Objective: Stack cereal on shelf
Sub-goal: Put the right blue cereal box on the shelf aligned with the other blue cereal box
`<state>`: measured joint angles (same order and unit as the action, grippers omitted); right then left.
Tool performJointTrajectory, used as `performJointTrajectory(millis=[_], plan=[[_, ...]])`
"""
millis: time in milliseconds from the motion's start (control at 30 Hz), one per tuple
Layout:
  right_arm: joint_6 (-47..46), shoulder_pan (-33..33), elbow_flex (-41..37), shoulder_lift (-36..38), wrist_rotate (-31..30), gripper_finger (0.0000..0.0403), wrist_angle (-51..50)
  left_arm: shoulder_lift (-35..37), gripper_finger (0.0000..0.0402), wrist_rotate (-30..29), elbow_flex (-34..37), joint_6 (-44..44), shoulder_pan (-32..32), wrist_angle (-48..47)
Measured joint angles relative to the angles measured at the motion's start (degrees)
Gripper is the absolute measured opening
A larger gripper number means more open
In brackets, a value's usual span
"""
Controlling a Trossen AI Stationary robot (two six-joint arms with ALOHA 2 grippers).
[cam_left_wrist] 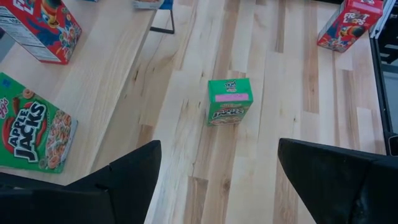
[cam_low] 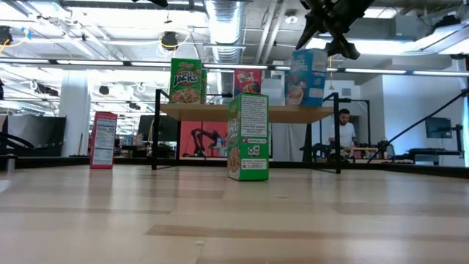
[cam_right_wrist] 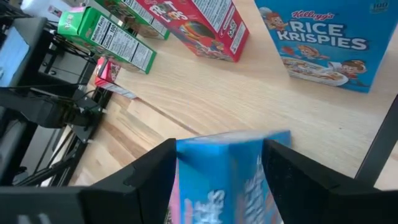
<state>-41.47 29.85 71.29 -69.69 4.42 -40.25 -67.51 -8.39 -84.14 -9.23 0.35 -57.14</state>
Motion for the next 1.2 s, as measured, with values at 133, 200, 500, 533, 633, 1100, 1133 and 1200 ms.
performJointTrajectory(millis=[133, 200, 500, 533, 633, 1100, 1133, 1200], plan=[[0.2, 0.0, 0.0, 0.0, -0.1, 0.0261, 0.0, 0.0, 0.0313, 0.0, 0.0, 0.0, 0.0, 0.0], [0.8, 0.0, 0.0, 0.0, -0.2, 0.0261, 0.0, 0.0, 0.0313, 0.0, 0.0, 0.0, 0.0, 0.0], [1.6, -0.1, 0.0, 0.0, -0.1, 0.0261, -0.1, 0.0, 0.0313, 0.0, 0.0, 0.0, 0.0, 0.0], [1.6, -0.3, 0.0, 0.0, 0.0, 0.0261, -0.1, 0.0, 0.0313, 0.0, 0.0, 0.0, 0.0, 0.0], [1.6, -2.1, 0.0, 0.0, 0.1, 0.0261, -0.2, 0.0, 0.0313, 0.0, 0.0, 0.0, 0.0, 0.0], [0.1, -22.2, 0.0, 0.1, -2.8, 0.0261, -12.5, 0.0, 0.0313, 0.0, 0.0, -0.4, 0.0, -1.5], [-0.9, -23.8, 0.0, 0.1, -4.0, 0.0261, -13.6, 0.0, 0.0313, 0.0, 0.0, -0.4, 0.0, -1.6], [-3.5, -26.8, 0.0, 0.1, -6.5, 0.0261, -14.6, 0.0, 0.0313, 0.0, 0.0, -0.4, 0.0, -2.2]])
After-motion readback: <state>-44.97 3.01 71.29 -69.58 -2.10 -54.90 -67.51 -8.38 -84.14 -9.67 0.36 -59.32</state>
